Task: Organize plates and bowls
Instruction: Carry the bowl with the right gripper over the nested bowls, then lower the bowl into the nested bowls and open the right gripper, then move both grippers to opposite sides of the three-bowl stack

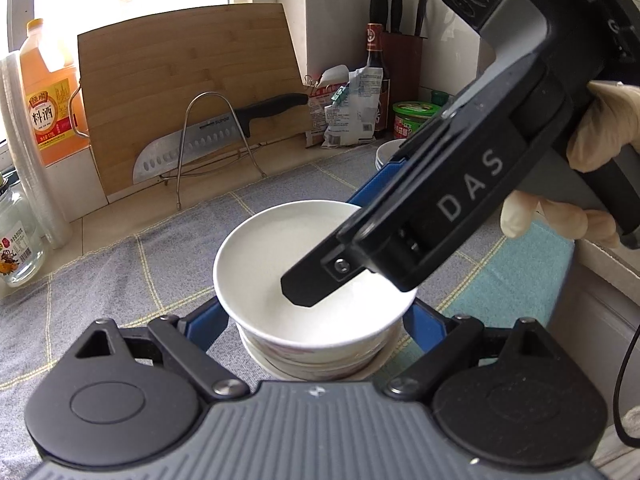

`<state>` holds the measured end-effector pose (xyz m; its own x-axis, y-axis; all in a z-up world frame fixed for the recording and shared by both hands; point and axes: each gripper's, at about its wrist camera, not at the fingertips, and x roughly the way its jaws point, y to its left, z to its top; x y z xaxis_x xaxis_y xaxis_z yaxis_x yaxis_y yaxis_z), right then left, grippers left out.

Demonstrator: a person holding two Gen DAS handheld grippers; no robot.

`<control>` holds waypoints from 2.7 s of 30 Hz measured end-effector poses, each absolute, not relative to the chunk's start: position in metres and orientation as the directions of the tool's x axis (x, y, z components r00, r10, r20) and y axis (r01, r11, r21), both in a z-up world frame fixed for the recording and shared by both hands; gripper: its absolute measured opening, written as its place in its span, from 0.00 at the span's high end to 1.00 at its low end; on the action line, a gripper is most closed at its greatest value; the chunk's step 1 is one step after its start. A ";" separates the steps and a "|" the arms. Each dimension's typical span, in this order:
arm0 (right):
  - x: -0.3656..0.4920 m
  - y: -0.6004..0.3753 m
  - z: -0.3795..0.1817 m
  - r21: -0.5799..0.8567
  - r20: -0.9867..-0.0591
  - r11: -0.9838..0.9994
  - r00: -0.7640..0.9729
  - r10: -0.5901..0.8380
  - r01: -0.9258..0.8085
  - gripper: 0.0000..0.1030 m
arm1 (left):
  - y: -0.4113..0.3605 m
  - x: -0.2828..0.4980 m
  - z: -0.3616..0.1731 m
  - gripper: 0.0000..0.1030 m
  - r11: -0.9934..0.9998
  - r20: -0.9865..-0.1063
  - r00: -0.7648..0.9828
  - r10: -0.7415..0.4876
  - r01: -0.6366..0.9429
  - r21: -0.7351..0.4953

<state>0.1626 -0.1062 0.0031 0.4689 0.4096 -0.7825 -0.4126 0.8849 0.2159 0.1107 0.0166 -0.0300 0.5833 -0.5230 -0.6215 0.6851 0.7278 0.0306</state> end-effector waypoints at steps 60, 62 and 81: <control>0.140 -0.114 -0.002 0.181 -0.746 0.855 0.499 0.441 -0.486 0.00 | 0.033 0.102 -0.041 0.08 0.740 -0.693 0.543 -0.475 0.672 0.019; 0.135 -0.115 -0.001 0.167 -0.745 0.853 0.504 0.438 -0.494 0.00 | 0.033 0.101 -0.042 0.08 0.745 -0.700 0.539 -0.469 0.666 0.014; 0.107 -0.148 -0.056 0.058 -0.784 0.839 0.496 0.374 -0.541 0.00 | 0.017 0.086 -0.050 0.08 0.813 -0.766 0.540 -0.349 0.581 0.039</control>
<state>0.1071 -0.1484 -0.0564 0.4959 0.3743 -0.7836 -0.5409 0.8391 0.0585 0.0859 0.0166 -0.0503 0.5404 -0.3491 -0.7656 0.5805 0.8133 0.0390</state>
